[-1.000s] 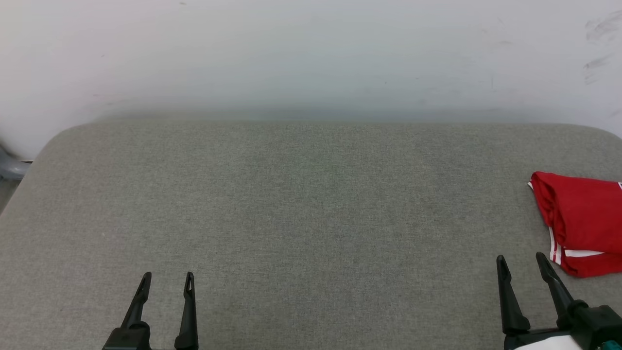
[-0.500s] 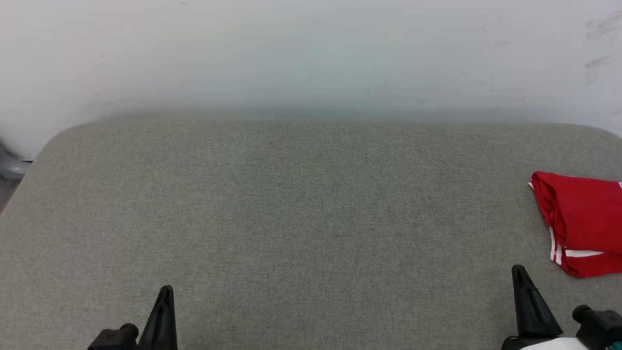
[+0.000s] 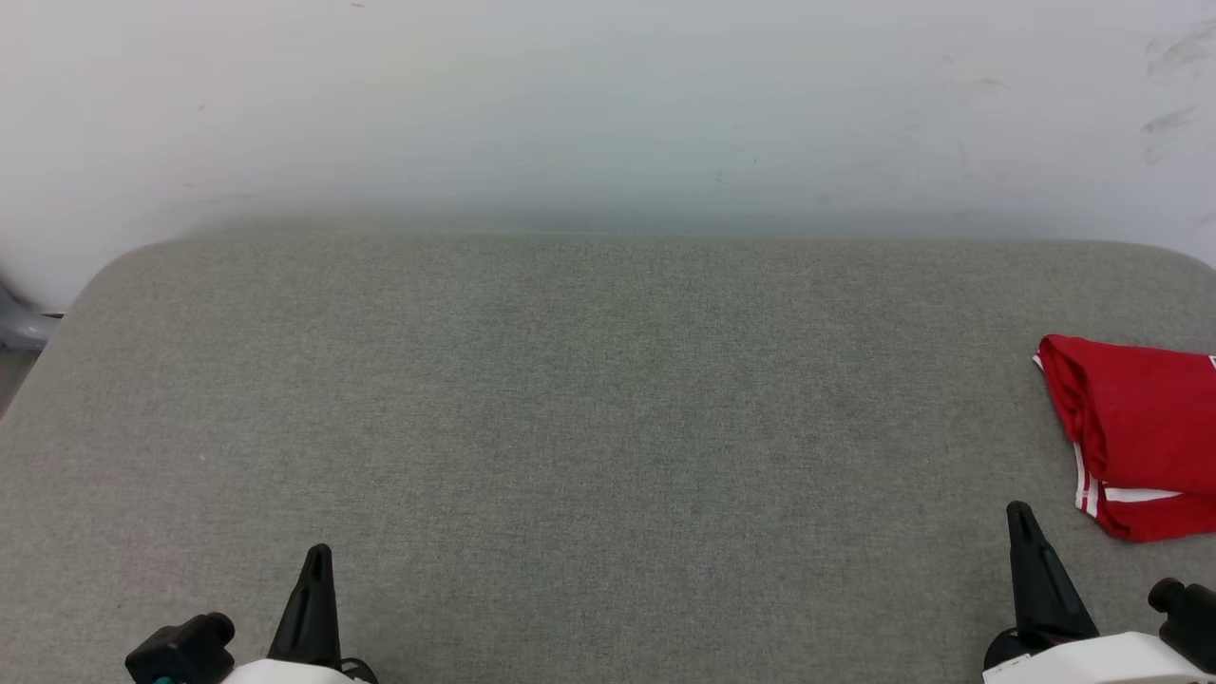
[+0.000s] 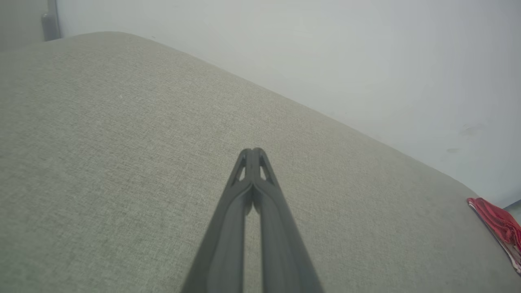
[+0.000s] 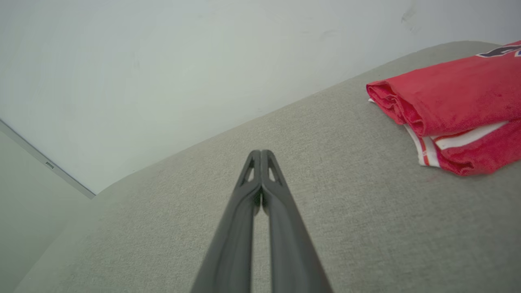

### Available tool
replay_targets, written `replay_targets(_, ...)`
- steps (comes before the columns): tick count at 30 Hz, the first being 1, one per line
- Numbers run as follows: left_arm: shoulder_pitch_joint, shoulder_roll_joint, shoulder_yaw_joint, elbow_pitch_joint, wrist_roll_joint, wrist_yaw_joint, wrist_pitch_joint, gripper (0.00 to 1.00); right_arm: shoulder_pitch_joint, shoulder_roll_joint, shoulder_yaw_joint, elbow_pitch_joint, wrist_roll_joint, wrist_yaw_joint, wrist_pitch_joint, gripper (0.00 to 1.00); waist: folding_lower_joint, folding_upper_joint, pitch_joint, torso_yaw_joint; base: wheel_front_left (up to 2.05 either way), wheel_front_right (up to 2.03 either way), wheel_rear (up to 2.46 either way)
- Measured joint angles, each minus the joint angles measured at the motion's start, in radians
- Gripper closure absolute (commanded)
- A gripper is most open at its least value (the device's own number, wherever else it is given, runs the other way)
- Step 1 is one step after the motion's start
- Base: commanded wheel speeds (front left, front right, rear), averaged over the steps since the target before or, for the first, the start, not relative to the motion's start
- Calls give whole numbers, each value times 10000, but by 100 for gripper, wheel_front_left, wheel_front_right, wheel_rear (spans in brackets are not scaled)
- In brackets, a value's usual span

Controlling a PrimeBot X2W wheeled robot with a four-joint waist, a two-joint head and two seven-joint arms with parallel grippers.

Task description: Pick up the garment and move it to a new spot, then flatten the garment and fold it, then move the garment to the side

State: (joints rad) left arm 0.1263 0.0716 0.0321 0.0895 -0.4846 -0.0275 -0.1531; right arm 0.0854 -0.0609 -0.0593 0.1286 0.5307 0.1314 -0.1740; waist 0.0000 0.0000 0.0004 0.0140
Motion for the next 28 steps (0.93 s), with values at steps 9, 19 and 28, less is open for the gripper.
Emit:
replay_targets(9, -330, -48, 90, 192, -1465, -153, 337, 100, -263, -33, 10, 119, 1480, 0, 334, 100, 0, 0, 3, -13, 0, 0, 0)
replay_targets(19, -569, -73, 188, 412, -2961, -261, 698, 100, -463, -61, 8, 290, 2964, 0, 623, 100, 0, 0, 6, -26, 0, 0, 0)
replay_targets(28, -832, -100, 307, 583, -4167, -364, 989, 100, -668, -81, -2, 403, 4157, -2, 920, 100, 0, 0, 7, -39, 0, 0, 0)
